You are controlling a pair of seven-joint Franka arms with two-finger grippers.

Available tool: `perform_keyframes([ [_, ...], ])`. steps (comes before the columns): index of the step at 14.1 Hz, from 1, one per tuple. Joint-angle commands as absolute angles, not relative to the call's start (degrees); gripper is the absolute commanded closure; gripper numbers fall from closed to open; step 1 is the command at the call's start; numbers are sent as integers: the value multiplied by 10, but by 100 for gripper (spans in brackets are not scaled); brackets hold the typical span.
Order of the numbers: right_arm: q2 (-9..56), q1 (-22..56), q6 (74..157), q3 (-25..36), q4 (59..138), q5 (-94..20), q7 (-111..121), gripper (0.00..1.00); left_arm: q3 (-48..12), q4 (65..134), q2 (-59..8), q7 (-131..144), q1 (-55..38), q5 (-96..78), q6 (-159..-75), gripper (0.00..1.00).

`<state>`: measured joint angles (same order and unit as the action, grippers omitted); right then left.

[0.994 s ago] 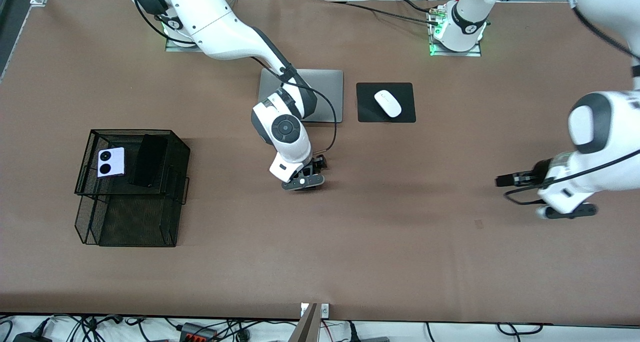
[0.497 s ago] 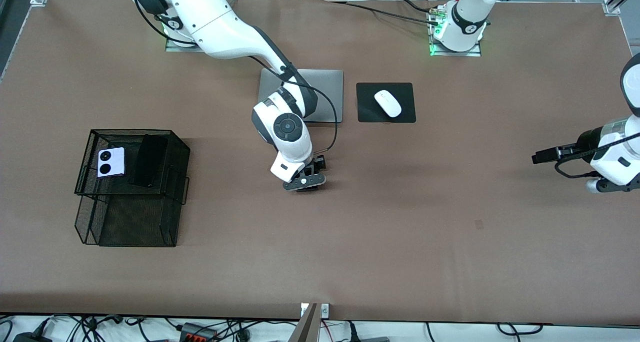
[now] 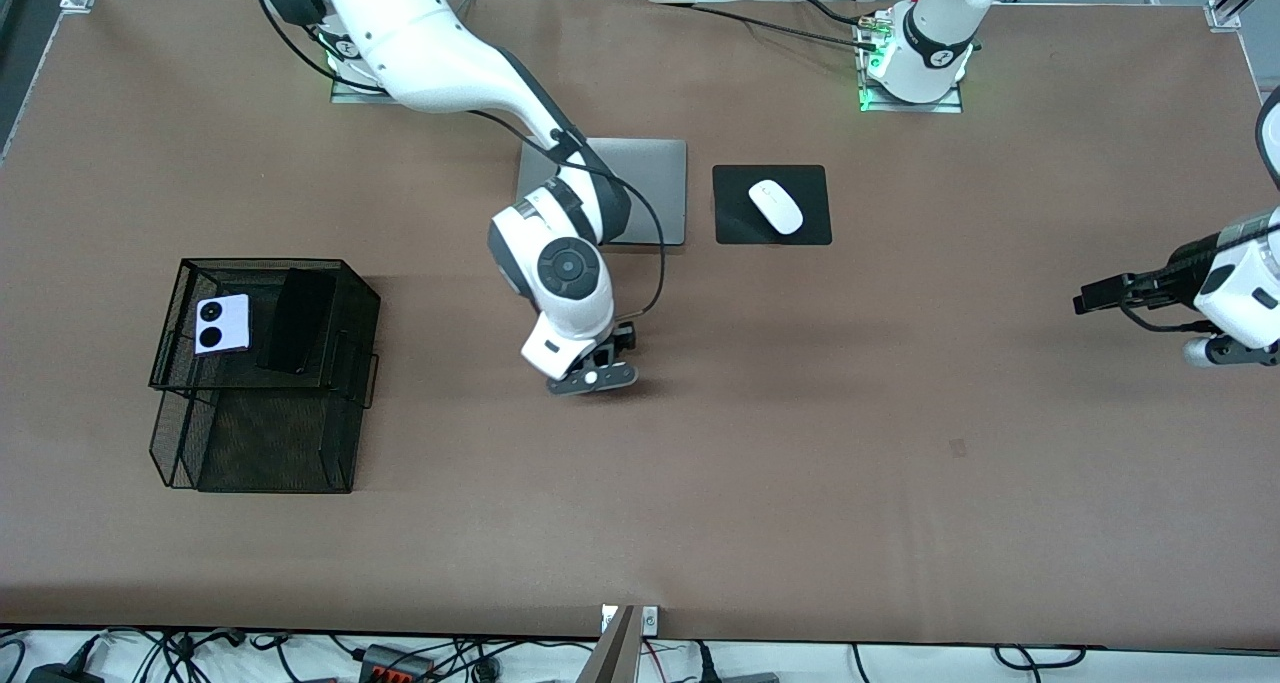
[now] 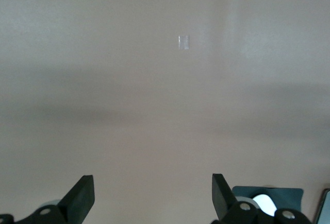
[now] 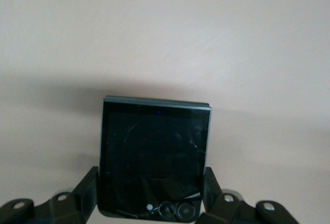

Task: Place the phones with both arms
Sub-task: 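Carry the flip phone with the right gripper over the mesh basket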

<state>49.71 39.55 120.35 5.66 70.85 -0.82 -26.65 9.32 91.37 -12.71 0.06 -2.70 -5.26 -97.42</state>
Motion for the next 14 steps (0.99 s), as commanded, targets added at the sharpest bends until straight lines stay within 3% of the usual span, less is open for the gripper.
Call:
perform_keyframes([
  [1, 475, 381, 1137, 94, 674, -2, -264, 70, 21, 933, -80, 73, 6, 13, -957, 0],
  [4, 452, 343, 1129, 135, 672, -6, -231, 70, 21, 948, -67, 41, 29, 21, -954, 0],
  [8, 426, 238, 1061, 135, 672, -8, -55, 70, 46, 944, -62, -102, 32, 26, -954, 0],
  [14, 432, 136, 1069, 134, 694, -11, 85, 70, 40, 939, -68, -116, 31, 15, -931, 0],
])
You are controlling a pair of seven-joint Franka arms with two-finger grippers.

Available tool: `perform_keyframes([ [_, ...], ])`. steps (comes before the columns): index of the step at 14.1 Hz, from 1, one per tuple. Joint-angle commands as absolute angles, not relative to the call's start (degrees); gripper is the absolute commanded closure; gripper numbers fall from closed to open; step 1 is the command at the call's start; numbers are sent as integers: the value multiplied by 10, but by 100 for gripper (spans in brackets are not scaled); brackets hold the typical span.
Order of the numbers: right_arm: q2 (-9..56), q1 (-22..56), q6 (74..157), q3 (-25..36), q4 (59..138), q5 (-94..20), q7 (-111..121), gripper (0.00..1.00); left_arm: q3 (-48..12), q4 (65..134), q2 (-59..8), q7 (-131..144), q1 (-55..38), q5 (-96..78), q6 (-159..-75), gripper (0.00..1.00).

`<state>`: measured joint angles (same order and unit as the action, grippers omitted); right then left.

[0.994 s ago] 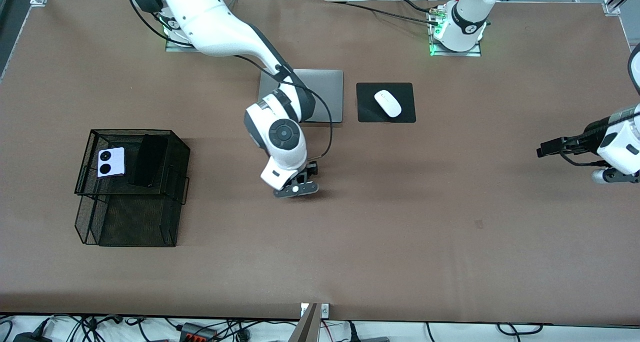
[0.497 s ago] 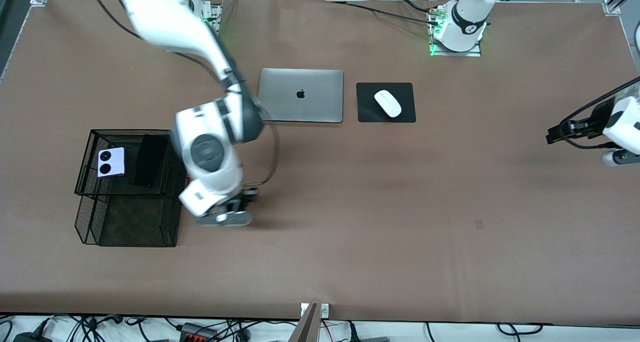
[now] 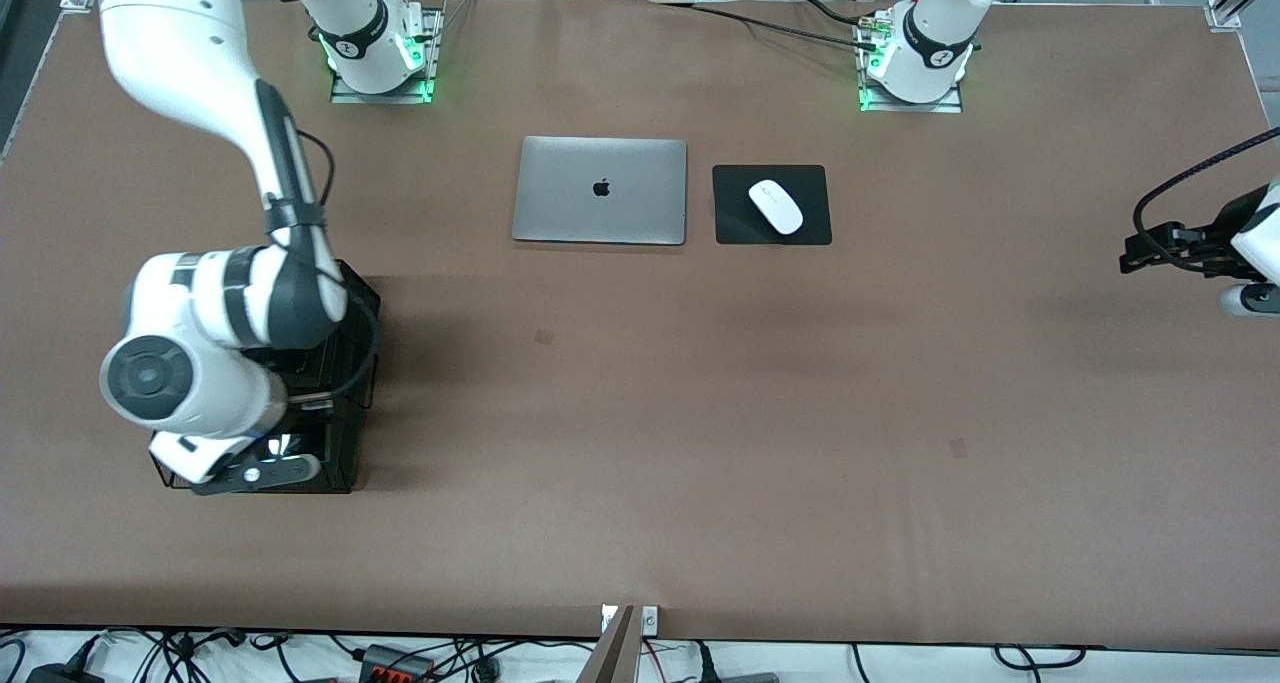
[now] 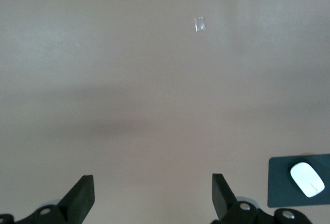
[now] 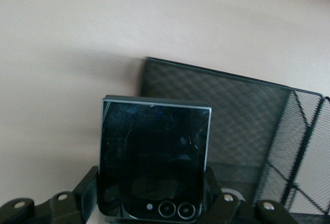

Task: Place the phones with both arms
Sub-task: 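Carry the flip phone with the right gripper over the mesh basket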

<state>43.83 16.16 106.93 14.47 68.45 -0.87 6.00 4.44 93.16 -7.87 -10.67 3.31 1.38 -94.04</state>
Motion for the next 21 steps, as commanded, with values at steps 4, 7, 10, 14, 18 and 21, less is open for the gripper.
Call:
perform_keyframes([
  [4, 446, 106, 1080, 132, 695, -33, 132, 70, -2, 933, -66, 22, 39, -23, -932, 0],
  [7, 449, 99, 1122, 132, 717, -34, 143, 70, -17, 933, -66, 20, 54, -19, -933, 0],
  [10, 450, 98, 1143, 132, 728, -35, 149, 70, -18, 925, -64, 20, 62, -19, -929, 0],
  [14, 451, 91, 1183, 132, 756, -35, 162, 51, -32, 916, -61, 22, 63, -25, -888, 0],
  [18, 447, 90, 1183, 132, 761, -47, 168, 0, -47, 915, -60, 18, 74, -28, -885, 0],
  [21, 417, 95, 1173, 133, 755, -43, 169, 0, -50, 914, -62, 20, 75, -20, -889, 0],
])
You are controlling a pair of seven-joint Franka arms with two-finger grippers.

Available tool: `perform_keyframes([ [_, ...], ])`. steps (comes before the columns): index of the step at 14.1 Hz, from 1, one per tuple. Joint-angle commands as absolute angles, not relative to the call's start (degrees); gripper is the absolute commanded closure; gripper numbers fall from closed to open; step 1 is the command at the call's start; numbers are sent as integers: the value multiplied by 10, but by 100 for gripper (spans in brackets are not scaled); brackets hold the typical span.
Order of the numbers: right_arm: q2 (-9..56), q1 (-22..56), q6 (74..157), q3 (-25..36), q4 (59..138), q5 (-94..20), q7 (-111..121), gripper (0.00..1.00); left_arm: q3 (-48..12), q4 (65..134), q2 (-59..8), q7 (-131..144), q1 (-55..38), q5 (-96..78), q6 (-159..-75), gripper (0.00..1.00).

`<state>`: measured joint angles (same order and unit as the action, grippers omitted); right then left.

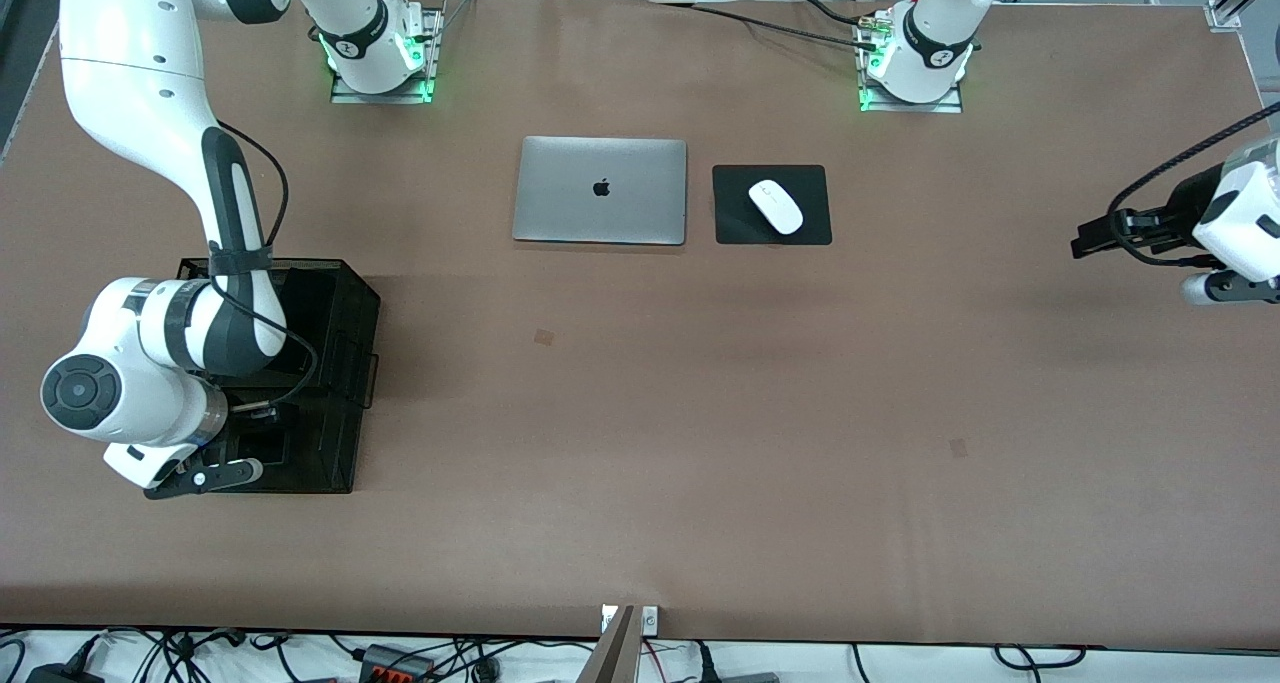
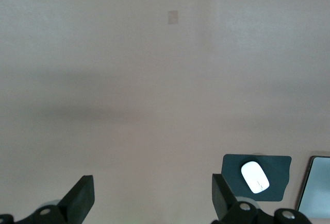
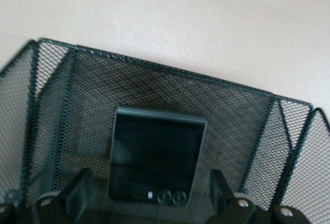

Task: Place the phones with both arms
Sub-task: 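Lower the flip phone into the basket and open the right gripper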

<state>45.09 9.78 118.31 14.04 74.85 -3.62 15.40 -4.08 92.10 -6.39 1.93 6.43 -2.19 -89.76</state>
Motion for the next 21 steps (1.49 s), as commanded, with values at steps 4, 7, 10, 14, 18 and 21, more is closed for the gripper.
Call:
perform_keyframes([
  [4, 350, 110, 1121, 130, 748, -47, 165, 0, -52, 897, -69, 20, 72, -20, -885, 0],
  [7, 309, 121, 1027, 131, 723, -50, 116, 0, -53, 895, -69, 7, 68, -19, -884, 0],
  [10, 260, 122, 955, 132, 714, -69, 56, 0, -52, 894, -69, 7, 69, -19, -884, 0],
  [14, 222, 120, 894, 134, 708, -69, 29, 0, -52, 894, -71, -5, 74, 13, -888, 0],
  [18, 193, 117, 870, 141, 708, -62, 21, 0, -51, 894, -71, -27, 75, 12, -884, 0],
  [21, 168, 112, 876, 130, 710, -62, 18, 0, -46, 894, -69, -28, 76, 11, -862, 0],
])
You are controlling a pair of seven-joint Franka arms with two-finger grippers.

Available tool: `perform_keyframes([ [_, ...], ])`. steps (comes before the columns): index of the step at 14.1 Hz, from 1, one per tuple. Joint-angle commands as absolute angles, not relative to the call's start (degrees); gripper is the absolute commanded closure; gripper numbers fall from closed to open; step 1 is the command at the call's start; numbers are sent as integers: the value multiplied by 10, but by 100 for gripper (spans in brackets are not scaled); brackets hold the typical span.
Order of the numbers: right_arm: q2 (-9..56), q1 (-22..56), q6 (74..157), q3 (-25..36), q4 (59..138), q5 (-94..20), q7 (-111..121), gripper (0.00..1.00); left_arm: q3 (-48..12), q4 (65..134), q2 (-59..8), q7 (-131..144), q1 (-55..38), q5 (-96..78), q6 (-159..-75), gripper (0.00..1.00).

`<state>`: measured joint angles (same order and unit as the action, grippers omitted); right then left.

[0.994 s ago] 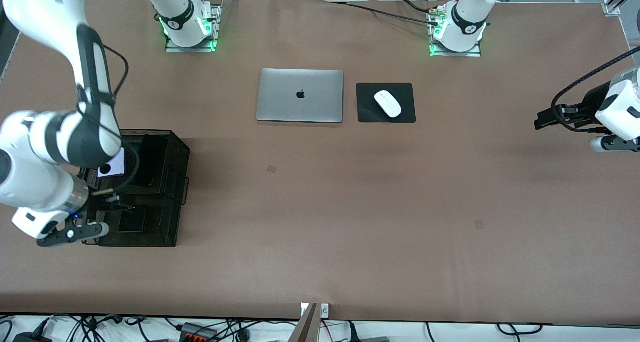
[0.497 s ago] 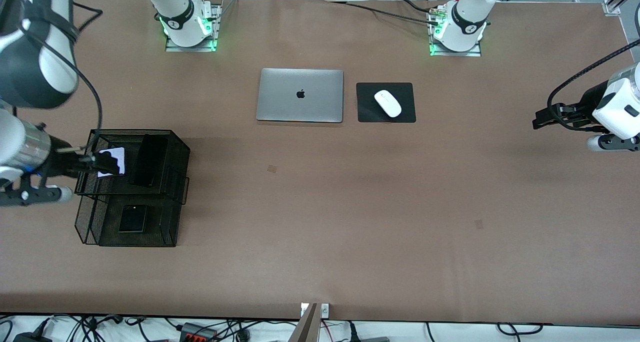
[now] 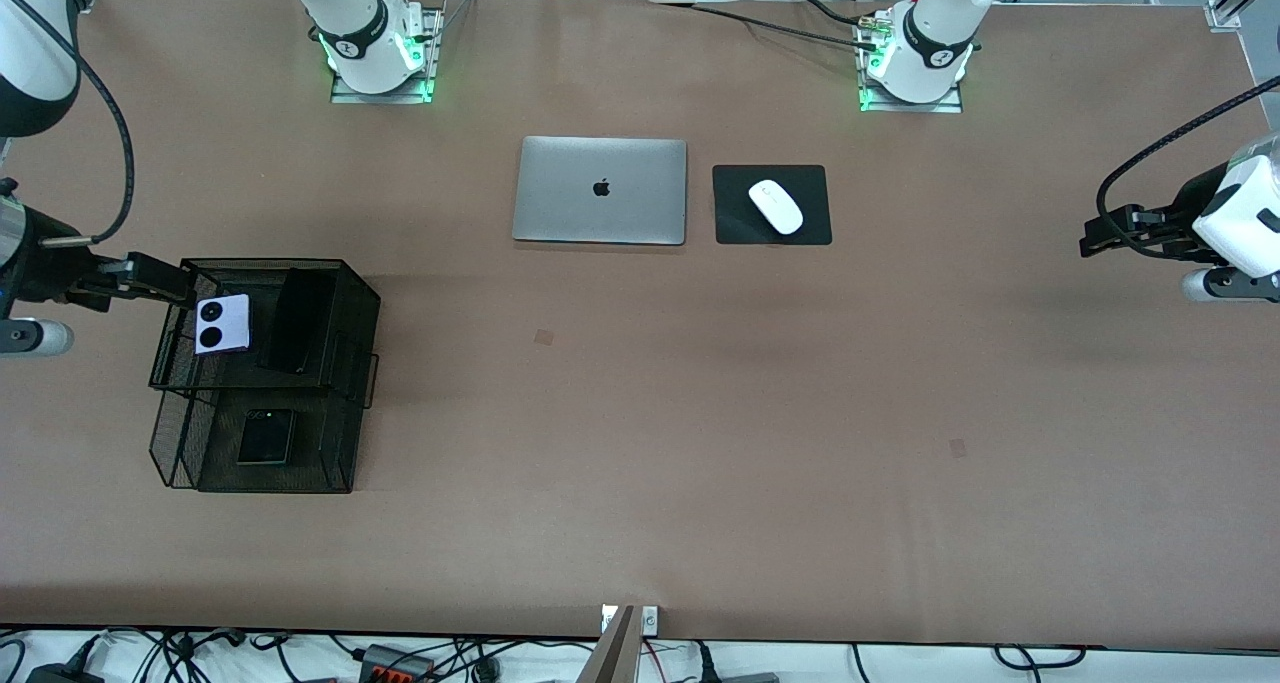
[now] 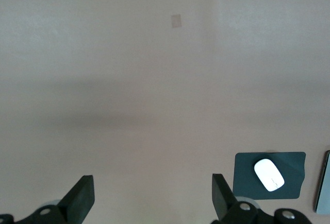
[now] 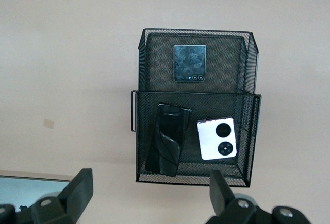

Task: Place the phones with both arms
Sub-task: 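Lower the flip phone into the basket and open the right gripper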

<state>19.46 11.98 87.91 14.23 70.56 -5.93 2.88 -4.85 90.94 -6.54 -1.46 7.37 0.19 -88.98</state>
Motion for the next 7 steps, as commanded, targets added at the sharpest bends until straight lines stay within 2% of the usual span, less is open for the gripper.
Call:
perform_keyframes([
  [1, 153, 95, 881, 123, 721, -62, 16, 0, -43, 894, -68, -39, 78, 11, -857, 0],
  [4, 135, 15, 890, 27, 733, -27, 15, 0, -47, 891, -67, -69, 95, 11, -857, 0],
  [7, 121, 11, 892, 22, 759, -14, 8, 0, -51, 882, -67, -65, 94, 9, -836, 0],
])
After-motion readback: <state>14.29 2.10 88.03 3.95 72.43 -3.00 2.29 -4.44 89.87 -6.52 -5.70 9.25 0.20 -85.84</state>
